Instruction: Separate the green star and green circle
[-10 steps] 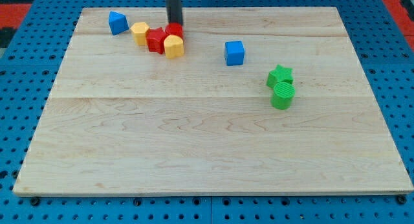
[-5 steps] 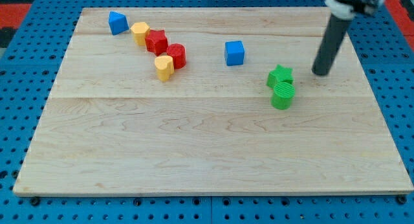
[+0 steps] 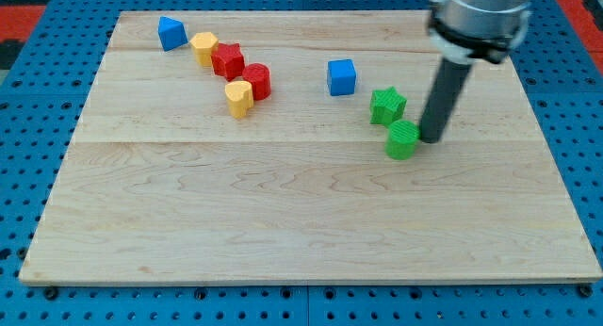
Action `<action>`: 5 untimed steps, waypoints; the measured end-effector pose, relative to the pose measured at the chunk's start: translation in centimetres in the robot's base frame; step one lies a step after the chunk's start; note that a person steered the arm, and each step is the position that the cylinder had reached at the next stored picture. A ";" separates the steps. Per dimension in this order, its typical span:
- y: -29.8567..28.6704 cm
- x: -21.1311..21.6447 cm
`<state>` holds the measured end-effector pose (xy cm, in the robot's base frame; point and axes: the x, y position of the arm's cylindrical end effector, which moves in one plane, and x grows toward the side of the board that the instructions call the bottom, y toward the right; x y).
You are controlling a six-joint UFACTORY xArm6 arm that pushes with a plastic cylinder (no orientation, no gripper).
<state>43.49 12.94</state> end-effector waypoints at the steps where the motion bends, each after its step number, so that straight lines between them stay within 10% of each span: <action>1: -4.3 -1.0; 3: 1.0 -7.7; 5: 2.1 -1.3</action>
